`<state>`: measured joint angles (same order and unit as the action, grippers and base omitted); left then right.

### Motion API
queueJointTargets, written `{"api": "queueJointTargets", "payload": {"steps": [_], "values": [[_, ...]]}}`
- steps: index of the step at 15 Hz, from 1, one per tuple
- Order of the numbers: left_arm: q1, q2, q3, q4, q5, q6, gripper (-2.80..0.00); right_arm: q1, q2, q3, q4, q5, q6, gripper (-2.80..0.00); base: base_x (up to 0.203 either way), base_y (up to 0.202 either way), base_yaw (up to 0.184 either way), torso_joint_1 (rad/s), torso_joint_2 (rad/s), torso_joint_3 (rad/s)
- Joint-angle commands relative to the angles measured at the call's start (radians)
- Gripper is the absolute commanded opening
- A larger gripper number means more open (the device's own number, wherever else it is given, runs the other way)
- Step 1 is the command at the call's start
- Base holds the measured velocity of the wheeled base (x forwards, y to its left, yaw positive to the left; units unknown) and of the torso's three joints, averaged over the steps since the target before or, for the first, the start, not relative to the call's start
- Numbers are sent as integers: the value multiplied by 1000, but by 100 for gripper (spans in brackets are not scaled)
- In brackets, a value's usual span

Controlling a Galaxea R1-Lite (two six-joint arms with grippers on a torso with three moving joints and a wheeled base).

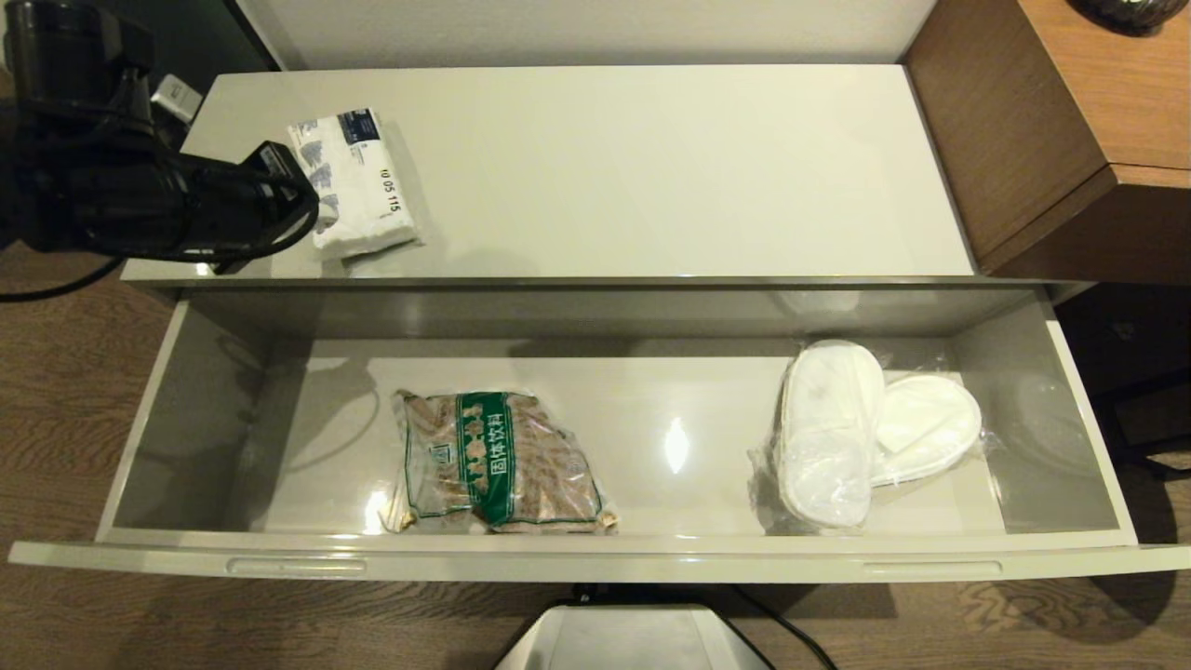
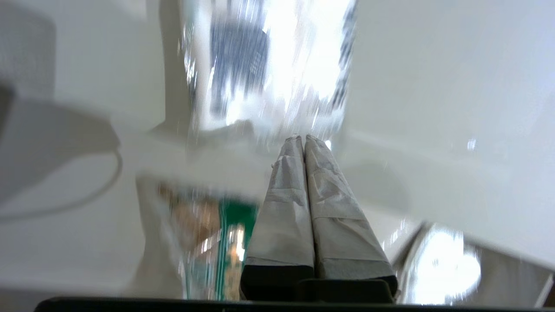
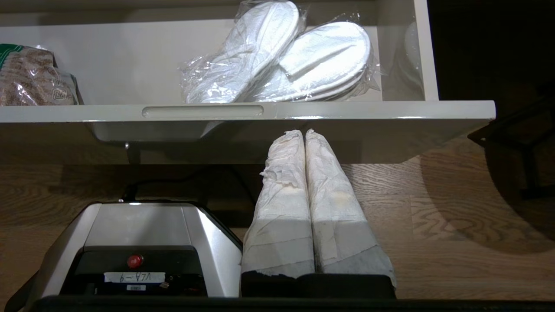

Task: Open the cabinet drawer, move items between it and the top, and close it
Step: Pick up the tissue on the table

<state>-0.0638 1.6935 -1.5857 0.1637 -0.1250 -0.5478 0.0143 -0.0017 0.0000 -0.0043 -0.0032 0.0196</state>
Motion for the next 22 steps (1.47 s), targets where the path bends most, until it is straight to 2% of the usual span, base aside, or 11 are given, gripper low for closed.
{"api": "queueJointTargets", "payload": {"steps": [1,3,4,8,11,12,16,20,22], "values": [[-5,34,-62,-14,39,17,-280,1,-15,2,0,0,0,-280,0,0,0,0,0,0],[-8,39,-69,-14,84,65,-280,0,-15,3,0,0,0,-280,0,0,0,0,0,0],[-8,40,-67,-11,127,93,-280,0,-15,3,0,0,0,-280,0,0,0,0,0,0],[-8,57,-63,42,233,111,-280,1,-15,3,0,0,0,-280,0,0,0,0,0,0],[-10,20,-69,115,202,126,-280,1,-15,3,0,0,0,-280,0,0,0,0,0,0],[-18,9,-75,133,188,125,0,0,-15,2,0,0,0,-280,0,0,0,0,0,0],[-53,-3,-84,128,166,111,0,0,-15,3,0,0,-1,-280,0,0,0,0,0,0],[-51,37,-74,116,181,99,0,0,-15,3,0,0,-1,-280,0,0,0,0,0,0],[-47,82,-74,103,200,65,0,0,-15,3,0,2,-1,-280,0,0,0,0,0,0]]}}
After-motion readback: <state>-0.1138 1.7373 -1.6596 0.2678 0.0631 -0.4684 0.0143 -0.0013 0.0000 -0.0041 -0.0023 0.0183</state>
